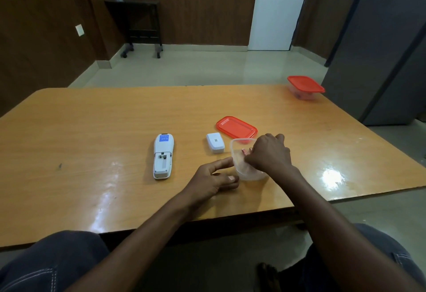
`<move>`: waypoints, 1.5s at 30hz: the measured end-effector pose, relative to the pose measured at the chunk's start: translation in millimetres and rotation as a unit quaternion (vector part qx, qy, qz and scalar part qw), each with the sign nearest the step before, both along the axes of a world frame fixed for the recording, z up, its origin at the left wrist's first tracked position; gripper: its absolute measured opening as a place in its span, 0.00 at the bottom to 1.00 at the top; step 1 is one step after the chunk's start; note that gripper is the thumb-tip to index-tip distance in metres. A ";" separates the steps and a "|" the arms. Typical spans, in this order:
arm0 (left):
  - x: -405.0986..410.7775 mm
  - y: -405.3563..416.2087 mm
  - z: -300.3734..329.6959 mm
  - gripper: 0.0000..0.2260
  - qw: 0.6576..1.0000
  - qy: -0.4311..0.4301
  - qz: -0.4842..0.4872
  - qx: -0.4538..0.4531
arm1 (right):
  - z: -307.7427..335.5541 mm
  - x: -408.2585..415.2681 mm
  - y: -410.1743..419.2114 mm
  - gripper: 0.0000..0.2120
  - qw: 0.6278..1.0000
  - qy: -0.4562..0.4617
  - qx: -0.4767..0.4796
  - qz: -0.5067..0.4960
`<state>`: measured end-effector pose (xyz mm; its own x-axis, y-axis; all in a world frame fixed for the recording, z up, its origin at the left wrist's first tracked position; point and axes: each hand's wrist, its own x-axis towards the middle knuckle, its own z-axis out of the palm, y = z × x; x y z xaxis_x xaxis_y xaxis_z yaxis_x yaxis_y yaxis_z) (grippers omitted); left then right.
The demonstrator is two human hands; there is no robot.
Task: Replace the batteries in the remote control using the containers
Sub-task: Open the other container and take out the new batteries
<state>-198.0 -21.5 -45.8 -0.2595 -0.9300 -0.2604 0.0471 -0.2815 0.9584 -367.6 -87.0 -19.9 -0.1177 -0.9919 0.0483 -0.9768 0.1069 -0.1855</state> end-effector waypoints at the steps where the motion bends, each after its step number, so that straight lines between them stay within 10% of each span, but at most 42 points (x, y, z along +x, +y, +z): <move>1: 0.0 0.7 1.3 0.24 1.000 -0.016 0.002 -0.009 | 0.0 0.7 0.3 0.19 1.000 -0.006 -0.002 -0.006; 4: 3.8 3.4 6.3 0.23 0.984 -0.155 0.048 -0.076 | 2.7 6.7 3.6 0.20 0.999 0.004 -0.041 -0.010; 8: 22.8 6.9 7.4 0.13 0.872 -0.424 0.067 -0.234 | 7.1 22.2 13.1 0.15 0.985 -0.058 -0.154 0.048; 16: 45.6 20.0 -2.3 0.14 0.753 -0.599 0.036 -0.271 | -15.6 63.2 12.5 0.15 0.961 0.061 -0.152 0.222; 30: 53.4 24.6 -1.0 0.15 0.751 -0.593 0.023 -0.289 | 22.8 21.2 19.8 0.03 0.995 0.051 -0.082 0.026; 45: 56.0 26.4 -0.4 0.17 0.757 -0.590 0.017 -0.281 | 4.9 27.7 9.8 0.12 0.995 0.100 -0.017 0.024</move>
